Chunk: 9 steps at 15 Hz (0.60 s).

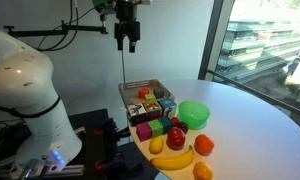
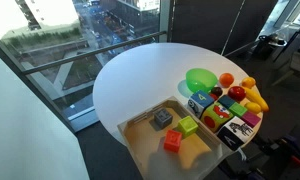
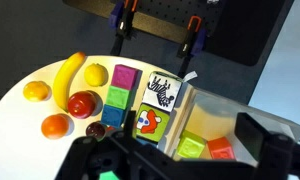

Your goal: Pick up the block with a zebra image and put it in the wooden tray

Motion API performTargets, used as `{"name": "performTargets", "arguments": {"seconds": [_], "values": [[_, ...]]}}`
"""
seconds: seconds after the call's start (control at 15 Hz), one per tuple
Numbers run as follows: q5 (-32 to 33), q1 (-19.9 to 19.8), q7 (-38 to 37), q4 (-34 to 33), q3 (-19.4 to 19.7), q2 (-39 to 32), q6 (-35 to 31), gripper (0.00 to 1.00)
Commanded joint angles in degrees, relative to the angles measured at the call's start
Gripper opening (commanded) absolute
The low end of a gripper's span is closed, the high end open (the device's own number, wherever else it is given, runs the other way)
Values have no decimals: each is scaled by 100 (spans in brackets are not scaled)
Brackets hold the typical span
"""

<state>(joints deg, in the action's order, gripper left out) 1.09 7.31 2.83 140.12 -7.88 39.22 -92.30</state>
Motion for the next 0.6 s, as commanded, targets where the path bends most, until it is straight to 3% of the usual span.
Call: {"name": "performTargets", "arguments": {"seconds": [0.0, 0.53], "values": [[22, 51, -27, -15, 38, -6, 11, 100], [102, -28, -47, 29, 87, -39, -99, 100]]}}
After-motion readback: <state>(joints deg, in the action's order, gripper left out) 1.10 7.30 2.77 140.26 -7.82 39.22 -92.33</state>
